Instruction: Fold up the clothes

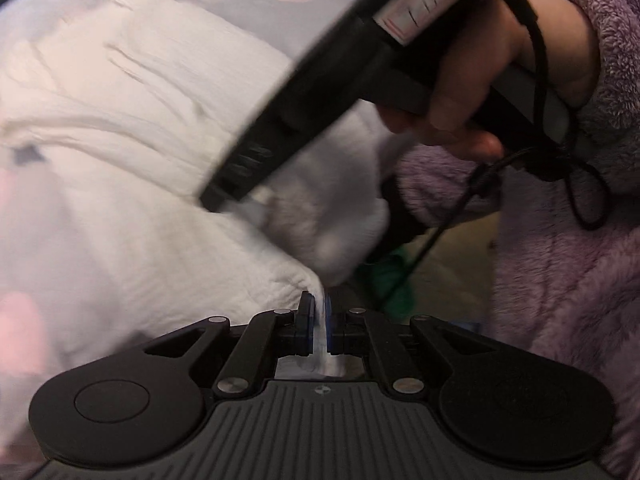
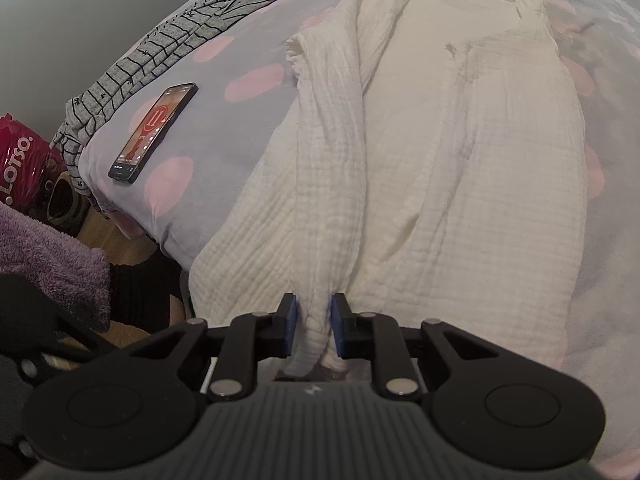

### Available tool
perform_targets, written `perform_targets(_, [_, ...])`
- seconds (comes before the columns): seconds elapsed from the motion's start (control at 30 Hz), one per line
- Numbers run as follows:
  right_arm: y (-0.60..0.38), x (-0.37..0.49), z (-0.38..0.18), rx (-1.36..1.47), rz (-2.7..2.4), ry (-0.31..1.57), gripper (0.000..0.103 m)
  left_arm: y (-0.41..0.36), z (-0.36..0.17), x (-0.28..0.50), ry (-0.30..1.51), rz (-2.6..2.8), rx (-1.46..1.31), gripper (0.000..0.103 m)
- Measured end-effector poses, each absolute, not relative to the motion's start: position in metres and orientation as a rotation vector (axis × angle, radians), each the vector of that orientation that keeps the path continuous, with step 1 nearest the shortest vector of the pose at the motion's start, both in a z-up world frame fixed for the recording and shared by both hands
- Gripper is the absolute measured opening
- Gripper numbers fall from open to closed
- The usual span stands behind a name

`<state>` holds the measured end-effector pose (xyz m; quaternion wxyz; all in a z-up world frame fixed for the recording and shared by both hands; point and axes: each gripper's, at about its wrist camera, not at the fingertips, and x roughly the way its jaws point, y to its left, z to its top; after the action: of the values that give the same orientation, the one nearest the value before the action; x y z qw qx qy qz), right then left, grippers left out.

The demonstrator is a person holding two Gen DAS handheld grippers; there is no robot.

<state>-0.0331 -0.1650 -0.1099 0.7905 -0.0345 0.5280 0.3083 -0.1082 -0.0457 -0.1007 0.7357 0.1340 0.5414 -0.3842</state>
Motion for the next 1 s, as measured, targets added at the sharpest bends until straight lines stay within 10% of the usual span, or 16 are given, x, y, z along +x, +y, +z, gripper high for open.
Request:
perform_targets(0.33, [-0.172, -0.033, -0.107, -0.067, 0.655, 1.133, 0.022, -0.043, -0.100, -0.106, 1.239, -0.830, 0.244, 0.043])
perform_targets(1.0, [-0.173, -0.047, -0.088, -0.094, 0.685, 1.058, 0.044, 0.059, -0.041, 0.038, 1.065, -0.327, -0.084, 0.048])
